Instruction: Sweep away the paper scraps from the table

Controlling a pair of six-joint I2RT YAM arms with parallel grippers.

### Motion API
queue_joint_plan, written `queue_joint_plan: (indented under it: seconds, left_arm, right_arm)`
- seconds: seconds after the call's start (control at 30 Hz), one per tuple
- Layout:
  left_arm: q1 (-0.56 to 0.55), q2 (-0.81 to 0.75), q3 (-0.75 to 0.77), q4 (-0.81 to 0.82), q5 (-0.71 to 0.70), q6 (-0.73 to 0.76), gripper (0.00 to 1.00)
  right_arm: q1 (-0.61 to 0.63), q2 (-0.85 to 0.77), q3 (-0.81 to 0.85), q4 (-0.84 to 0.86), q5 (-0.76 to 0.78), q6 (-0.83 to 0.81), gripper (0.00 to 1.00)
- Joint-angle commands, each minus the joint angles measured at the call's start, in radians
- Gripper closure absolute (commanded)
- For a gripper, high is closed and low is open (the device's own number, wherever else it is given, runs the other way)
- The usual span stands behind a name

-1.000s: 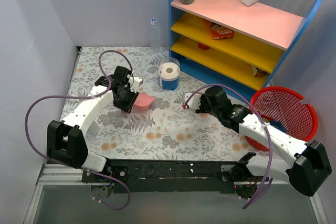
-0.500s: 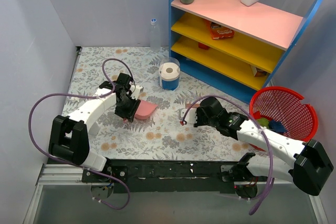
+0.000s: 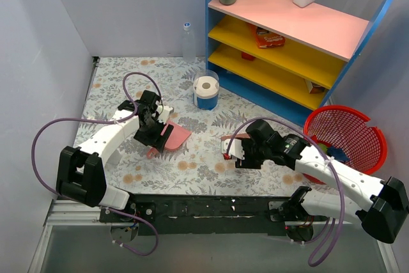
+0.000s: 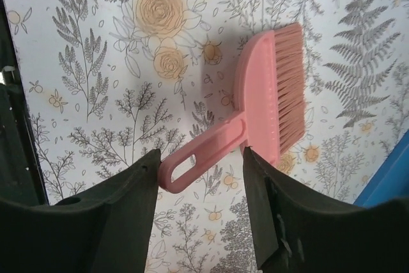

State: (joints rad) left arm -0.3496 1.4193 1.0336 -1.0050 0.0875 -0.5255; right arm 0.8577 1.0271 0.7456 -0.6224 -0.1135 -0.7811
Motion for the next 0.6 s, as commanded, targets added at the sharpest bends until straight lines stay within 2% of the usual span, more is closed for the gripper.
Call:
queue_joint_plan:
  seconds: [0.0, 0.03, 0.23, 0.47, 0.57]
  left_arm:
    - [-0.002, -0.057, 0.066, -0.007, 0.020, 0.012, 0.26]
    - [-0.002, -0.059, 0.080, -0.004, 0.024, 0.010, 0.02]
    - [-0.002, -0.023, 0.212, 0.005, -0.025, 0.005, 0.02]
    - [-0.002, 0.032, 0.371, 0.017, -0.087, -0.066, 0.02]
    - [-0.002, 0.018, 0.411, 0.058, -0.149, -0.099, 0.02]
  right_arm:
    - [0.001, -0.022, 0.110, -0.001, 0.010, 0.117, 0.36]
    - [0.001, -0.018, 0.127, 0.004, 0.020, 0.170, 0.31]
    - [-0.006, 0.088, 0.326, -0.010, 0.026, 0.334, 0.24]
    - [-0.035, 0.188, 0.541, -0.042, -0.003, 0.428, 0.21]
    - [-0.049, 0.200, 0.592, 0.050, 0.127, 0.492, 0.15]
